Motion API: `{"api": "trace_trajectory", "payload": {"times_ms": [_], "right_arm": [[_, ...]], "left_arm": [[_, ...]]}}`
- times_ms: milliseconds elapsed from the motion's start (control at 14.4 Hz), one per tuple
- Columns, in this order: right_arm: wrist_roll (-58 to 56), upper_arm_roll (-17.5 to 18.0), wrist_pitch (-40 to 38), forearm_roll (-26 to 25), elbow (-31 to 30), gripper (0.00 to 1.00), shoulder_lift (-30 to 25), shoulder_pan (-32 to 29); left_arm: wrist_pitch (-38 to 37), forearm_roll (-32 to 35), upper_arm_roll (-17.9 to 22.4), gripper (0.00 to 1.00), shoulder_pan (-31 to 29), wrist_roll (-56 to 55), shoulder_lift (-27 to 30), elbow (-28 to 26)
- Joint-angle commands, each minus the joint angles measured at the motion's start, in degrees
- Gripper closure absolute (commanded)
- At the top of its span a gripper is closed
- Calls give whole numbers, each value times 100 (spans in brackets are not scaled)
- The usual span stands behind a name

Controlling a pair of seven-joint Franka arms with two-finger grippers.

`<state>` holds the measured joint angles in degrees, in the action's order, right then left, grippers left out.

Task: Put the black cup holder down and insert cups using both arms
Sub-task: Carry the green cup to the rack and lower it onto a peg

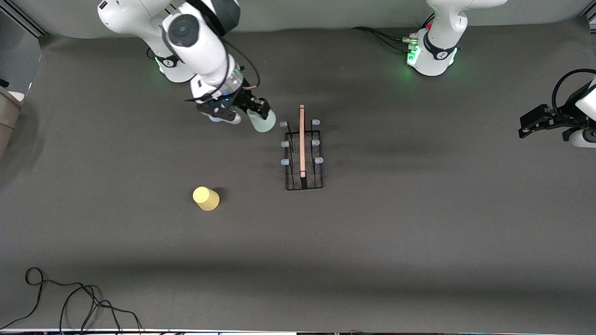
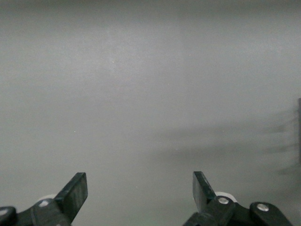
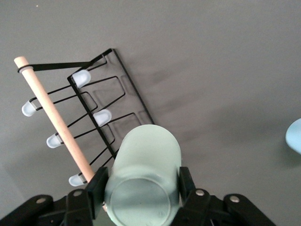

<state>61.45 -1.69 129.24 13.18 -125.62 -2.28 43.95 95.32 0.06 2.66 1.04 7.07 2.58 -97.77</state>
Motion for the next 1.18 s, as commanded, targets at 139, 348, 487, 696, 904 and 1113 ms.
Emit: {"api": "trace_trajectory", "payload": {"times_ms": [139,348,487,696,904,1113], "right_arm": [[746,-33,-21,-430,591,100,719,315],[737,-42,75,-439,600,100,878,387],[746,-33,233,-430,600,100,974,439],[746,-42,347,-439,600,100,1150,527],[746,-42,365,-439,600,43,1238,536],[737,-42,365,-430,609,0,1238,527]], "left_arm": [[92,-111,6,0,1,66,6,-40],[136,-120,15,0,-8,58,5,-49],[127,-129,15,0,10,49,5,-49],[127,-120,15,0,1,40,5,-40],[145,-129,6,0,19,40,-12,-49],[145,-129,15,0,19,31,-38,-49]]}}
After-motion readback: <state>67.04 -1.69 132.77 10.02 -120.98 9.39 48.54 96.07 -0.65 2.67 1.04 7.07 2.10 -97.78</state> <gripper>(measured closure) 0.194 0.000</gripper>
